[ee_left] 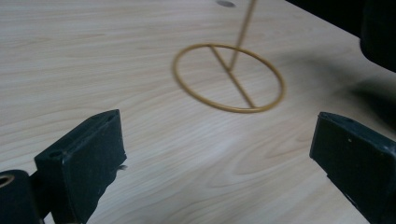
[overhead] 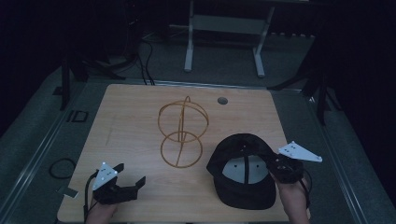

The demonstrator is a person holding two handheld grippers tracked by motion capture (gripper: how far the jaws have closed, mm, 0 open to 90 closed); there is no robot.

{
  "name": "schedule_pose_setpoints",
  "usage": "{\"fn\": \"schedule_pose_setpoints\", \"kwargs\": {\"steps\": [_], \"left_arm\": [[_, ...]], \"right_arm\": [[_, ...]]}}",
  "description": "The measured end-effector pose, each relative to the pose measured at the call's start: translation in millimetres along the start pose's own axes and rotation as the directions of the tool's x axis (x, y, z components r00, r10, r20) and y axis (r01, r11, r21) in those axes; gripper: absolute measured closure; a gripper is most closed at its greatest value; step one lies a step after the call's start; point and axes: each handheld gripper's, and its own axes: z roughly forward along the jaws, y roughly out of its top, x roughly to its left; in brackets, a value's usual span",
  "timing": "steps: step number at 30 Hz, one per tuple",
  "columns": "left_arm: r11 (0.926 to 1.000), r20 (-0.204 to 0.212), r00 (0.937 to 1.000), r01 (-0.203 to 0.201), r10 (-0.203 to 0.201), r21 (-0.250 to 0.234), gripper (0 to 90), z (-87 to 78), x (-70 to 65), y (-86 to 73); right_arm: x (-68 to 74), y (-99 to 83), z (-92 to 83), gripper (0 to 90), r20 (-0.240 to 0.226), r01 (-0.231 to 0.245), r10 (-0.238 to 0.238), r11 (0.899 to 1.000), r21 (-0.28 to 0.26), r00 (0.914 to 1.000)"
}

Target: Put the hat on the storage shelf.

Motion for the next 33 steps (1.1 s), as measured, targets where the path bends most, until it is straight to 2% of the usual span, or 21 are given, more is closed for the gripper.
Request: {"fn": "schedule_pose_setpoints", "kwargs": {"steps": [3,4,5,6,7,8,10,14,18,20,23,26,31,32,33], "left_arm": [[0.9983,0.062,0.9965,-0.056,0.055,0.013,3.9,5.3,-17.2,7.3],[0.9972,0.072,0.9949,-0.072,0.071,0.021,4.1,7.1,-23.3,9.7],[0.9968,0.096,0.9926,-0.077,0.075,0.019,4.3,8.6,-28.9,11.8],[0.9968,0.096,0.9926,-0.077,0.075,0.019,6.2,8.6,-28.9,11.8],[0.9945,0.145,0.9846,-0.102,0.097,0.026,6.3,12.0,-39.5,16.0],[0.9929,0.168,0.9798,-0.115,0.108,0.031,6.4,13.7,-44.9,17.8],[0.9899,0.197,0.9722,-0.136,0.126,0.040,6.5,17.1,-54.3,21.0],[0.9873,0.235,0.9622,-0.152,0.138,0.045,7.2,24.4,-69.4,26.8],[0.9824,0.256,0.9525,-0.182,0.165,0.044,7.3,30.4,-81.7,33.2],[0.9815,0.258,0.9507,-0.188,0.172,0.037,7.5,32.2,-85.4,36.8],[0.9799,0.256,0.9477,-0.200,0.191,0.009,7.7,34.3,-91.7,44.9],[0.9774,0.262,0.9419,-0.209,0.210,-0.030,11.3,35.0,-98.3,53.3],[0.9748,0.252,0.9416,-0.214,0.223,-0.062,13.1,37.6,-105.7,65.4],[0.9723,0.258,0.9374,-0.225,0.234,-0.063,14.4,40.0,-109.5,69.9],[0.9723,0.258,0.9374,-0.225,0.234,-0.063,14.4,40.0,-109.5,69.9]], "right_arm": [[4.8,3.3,-4.1,89.0,-0.013,0.006,-0.007,1.000,-0.017,0.9999],[6.8,4.2,-5.0,89.0,-0.017,0.010,-0.011,1.000,-0.022,0.9998],[8.8,5.1,-5.7,89.0,-0.021,0.013,-0.013,1.000,-0.025,0.9997],[8.8,5.1,-5.7,89.0,-0.021,0.013,-0.013,1.000,-0.025,0.9997],[12.9,6.6,-6.9,89.0,-0.026,0.020,-0.021,0.999,-0.036,0.9994],[15.1,7.6,-7.6,89.0,-0.030,0.023,-0.024,0.999,-0.040,0.9993],[19.0,9.8,-9.0,89.0,-0.042,0.028,-0.030,0.998,-0.051,0.9986],[25.9,15.4,-11.7,89.0,-0.054,0.043,-0.047,0.997,-0.070,0.9974],[32.5,21.5,-15.7,89.0,-0.065,0.058,-0.063,0.994,-0.090,0.9959],[35.7,24.3,-18.1,89.0,-0.069,0.066,-0.074,0.993,-0.101,0.9949],[41.2,28.0,-21.1,89.0,-0.072,0.081,-0.089,0.990,-0.116,0.9934],[46.6,31.5,-22.5,89.0,-0.087,0.091,-0.103,0.987,-0.132,0.9909],[55.1,35.5,-22.9,89.0,-0.107,0.100,-0.116,0.984,-0.145,0.9875],[59.3,37.1,-22.5,89.0,-0.117,0.109,-0.127,0.982,-0.151,0.9849],[59.3,37.1,-22.5,89.0,-0.117,0.109,-0.127,0.982,-0.151,0.9849]]}}
